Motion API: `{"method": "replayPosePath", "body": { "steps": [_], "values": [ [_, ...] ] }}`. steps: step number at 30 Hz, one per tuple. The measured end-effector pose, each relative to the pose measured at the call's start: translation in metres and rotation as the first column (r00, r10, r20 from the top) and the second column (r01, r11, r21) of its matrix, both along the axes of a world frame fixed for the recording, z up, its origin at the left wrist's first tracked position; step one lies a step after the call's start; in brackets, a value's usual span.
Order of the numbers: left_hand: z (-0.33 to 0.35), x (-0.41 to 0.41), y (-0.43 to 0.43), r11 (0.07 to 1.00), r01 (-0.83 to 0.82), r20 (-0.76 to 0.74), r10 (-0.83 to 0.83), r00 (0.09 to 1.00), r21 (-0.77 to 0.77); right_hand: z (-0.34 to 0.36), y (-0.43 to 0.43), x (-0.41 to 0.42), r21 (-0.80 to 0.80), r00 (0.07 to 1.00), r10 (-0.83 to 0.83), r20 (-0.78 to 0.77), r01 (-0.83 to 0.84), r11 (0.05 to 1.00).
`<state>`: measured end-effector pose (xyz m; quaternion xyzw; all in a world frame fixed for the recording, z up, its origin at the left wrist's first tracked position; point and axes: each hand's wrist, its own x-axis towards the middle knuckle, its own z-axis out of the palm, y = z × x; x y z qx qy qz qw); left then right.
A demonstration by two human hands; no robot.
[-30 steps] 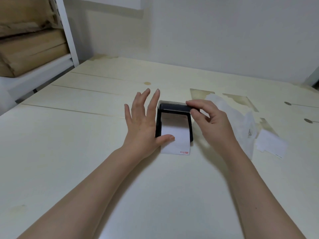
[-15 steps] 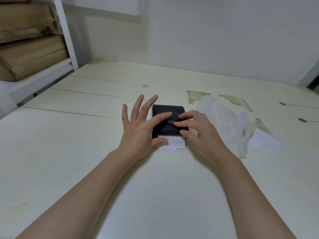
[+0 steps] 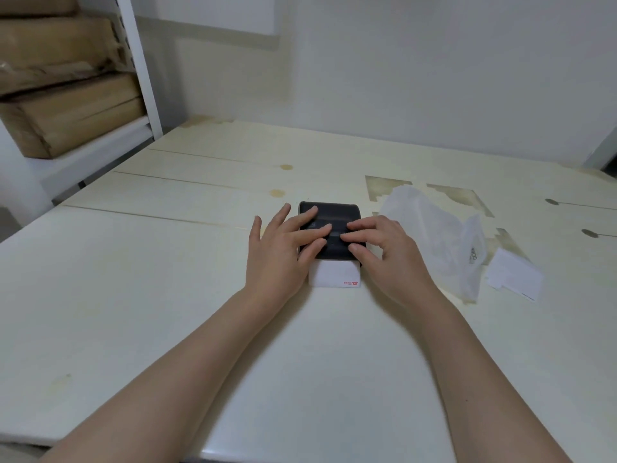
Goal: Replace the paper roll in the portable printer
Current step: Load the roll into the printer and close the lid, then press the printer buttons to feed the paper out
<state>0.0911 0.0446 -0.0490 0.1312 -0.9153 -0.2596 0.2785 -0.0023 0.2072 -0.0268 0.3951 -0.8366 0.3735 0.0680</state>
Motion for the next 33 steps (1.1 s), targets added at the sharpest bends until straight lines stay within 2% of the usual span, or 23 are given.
{"method": "replayPosePath", "body": {
  "steps": [2,3,5,6,8,12,16,20,24,26,28,30,33],
  "values": [
    [0.0,-0.002,0.002,0.996,-0.054,-0.034,0.057,0.998,0.077,-0.001,-0.003,0.001,-0.113,0.994,-0.073,0.087,0.082,0.99],
    [0.003,-0.002,0.002,0.988,-0.108,0.017,0.107,0.994,0.114,-0.001,-0.003,0.001,-0.136,0.98,-0.119,0.159,0.141,0.981],
    [0.007,-0.001,-0.001,0.963,-0.232,0.247,0.193,0.95,0.14,-0.005,-0.005,-0.004,-0.044,0.944,-0.226,0.242,0.243,0.969],
    [0.009,0.0,-0.002,0.958,-0.251,0.333,0.193,0.923,0.14,-0.008,-0.006,-0.006,0.044,0.938,-0.265,0.225,0.261,0.964],
    [0.01,-0.001,-0.001,0.963,-0.218,0.361,0.15,0.92,0.157,-0.015,-0.01,-0.011,0.141,0.938,-0.279,0.203,0.254,0.957],
    [0.006,-0.001,-0.005,0.956,-0.136,0.28,0.06,0.958,0.261,-0.012,-0.011,-0.008,0.093,0.95,-0.227,0.216,0.212,0.973],
    [0.0,0.002,-0.013,0.931,0.025,0.163,-0.09,0.983,0.364,-0.003,-0.006,0.0,-0.044,0.923,-0.145,0.357,0.172,0.984],
    [0.012,0.006,-0.012,0.806,0.214,-0.086,-0.2,0.976,0.552,0.0,-0.011,0.006,-0.155,0.864,-0.121,0.488,0.222,0.963],
    [0.024,0.004,-0.011,0.631,0.286,-0.289,-0.1,0.952,0.721,0.01,-0.014,0.009,-0.362,0.804,0.031,0.594,0.233,0.903],
    [0.025,0.004,-0.015,0.563,0.265,-0.283,-0.057,0.957,0.783,0.016,-0.011,0.002,-0.447,0.774,0.146,0.617,0.192,0.874],
    [0.025,0.004,-0.018,0.526,0.224,-0.253,-0.017,0.967,0.821,0.018,-0.006,-0.005,-0.416,0.718,0.23,0.657,0.092,0.905],
    [0.027,0.004,-0.022,0.492,0.187,-0.228,0.024,0.973,0.85,0.017,0.0,-0.006,-0.366,0.632,0.285,0.721,-0.003,0.931],
    [0.029,0.004,-0.028,0.361,0.175,-0.206,0.051,0.977,0.916,0.014,0.004,-0.002,-0.426,0.478,0.404,0.78,-0.067,0.902]
  ]
}}
